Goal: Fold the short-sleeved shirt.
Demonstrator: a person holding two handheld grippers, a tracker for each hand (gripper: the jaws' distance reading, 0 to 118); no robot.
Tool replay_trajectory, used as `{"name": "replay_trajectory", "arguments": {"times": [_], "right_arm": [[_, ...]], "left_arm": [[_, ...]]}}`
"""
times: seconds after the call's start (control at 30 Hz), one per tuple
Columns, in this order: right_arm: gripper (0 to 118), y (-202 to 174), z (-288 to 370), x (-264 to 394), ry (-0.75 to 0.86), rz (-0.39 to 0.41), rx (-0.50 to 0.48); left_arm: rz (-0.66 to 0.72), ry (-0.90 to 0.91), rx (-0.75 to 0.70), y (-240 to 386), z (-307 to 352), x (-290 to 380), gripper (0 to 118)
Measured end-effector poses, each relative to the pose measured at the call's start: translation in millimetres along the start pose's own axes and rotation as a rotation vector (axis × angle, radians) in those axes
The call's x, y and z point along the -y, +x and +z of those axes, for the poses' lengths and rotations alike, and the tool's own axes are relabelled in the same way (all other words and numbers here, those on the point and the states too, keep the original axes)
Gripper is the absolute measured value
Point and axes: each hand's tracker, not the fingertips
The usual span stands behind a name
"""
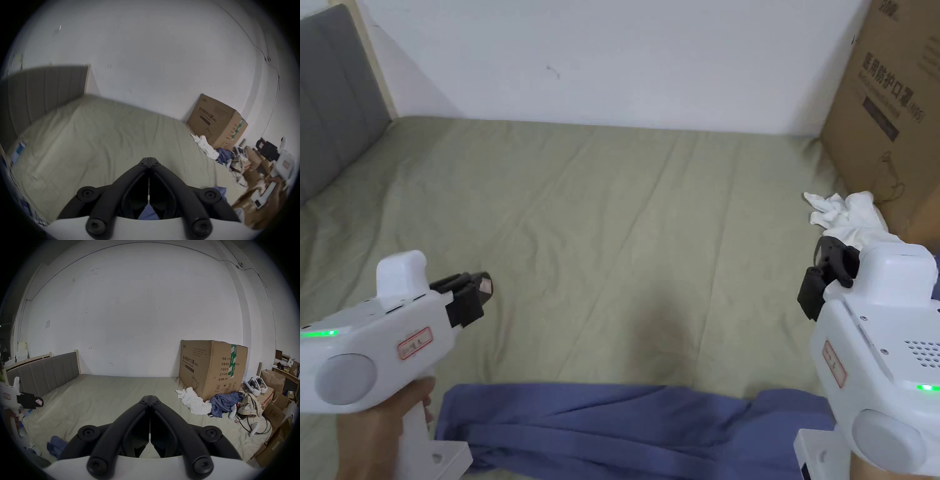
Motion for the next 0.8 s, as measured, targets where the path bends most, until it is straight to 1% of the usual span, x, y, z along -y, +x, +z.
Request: {"name": "replay_trajectory", "arguments": {"times": [0.07, 0.2, 0.27, 0.37, 0.4, 0.43, 0.47, 0.5, 0.53, 0.6, 0.63, 0.67, 0.7, 0.73, 0.8], "right_arm": [[2, 0, -4, 2, -0.012, 0.002, -0.001], [2, -1, -11, 8, -0.04, 0.007, 0.003], [2, -2, -15, 12, -0.055, 0.014, 0.006], [2, -3, -21, 18, -0.084, 0.018, 0.012], [2, -4, -23, 19, -0.094, 0.018, 0.012], [2, -6, -23, 21, -0.103, 0.019, 0.014], [2, -7, -25, 22, -0.112, 0.022, 0.015], [2, -9, -27, 24, -0.121, 0.026, 0.017], [2, -10, -29, 26, -0.127, 0.027, 0.017], [2, -15, -29, 28, -0.142, 0.03, 0.015], [2, -17, -30, 30, -0.147, 0.032, 0.013], [2, -19, -32, 31, -0.153, 0.036, 0.013], [2, -23, -30, 32, -0.16, 0.04, 0.013], [2, -25, -30, 33, -0.166, 0.043, 0.012], [2, -27, -30, 36, -0.177, 0.047, 0.008]], "left_arm": [[0.076, -0.061, 0.031, -24, -4, 4, 3], [0.153, -0.192, 0.042, -68, -11, 17, 3], [0.214, -0.284, 0.07, -88, -14, 24, 3], [0.277, -0.378, 0.059, -117, -20, 37, 4], [0.277, -0.386, 0.042, -123, -20, 42, 7], [0.283, -0.395, 0.034, -129, -21, 46, 19], [0.306, -0.419, 0.024, -137, -22, 51, 37], [0.319, -0.453, 0.011, -144, -25, 55, 59], [0.325, -0.471, -0.001, -148, -26, 60, 78], [0.308, -0.483, -0.008, -154, -30, 69, 77], [0.302, -0.483, -0.015, -155, -31, 73, 80], [0.293, -0.485, -0.019, -158, -33, 76, 90], [0.288, -0.49, -0.014, -159, -36, 80, 103], [0.286, -0.502, -0.005, -159, -39, 84, 111], [0.288, -0.527, 0.014, -161, -45, 88, 111]]}}
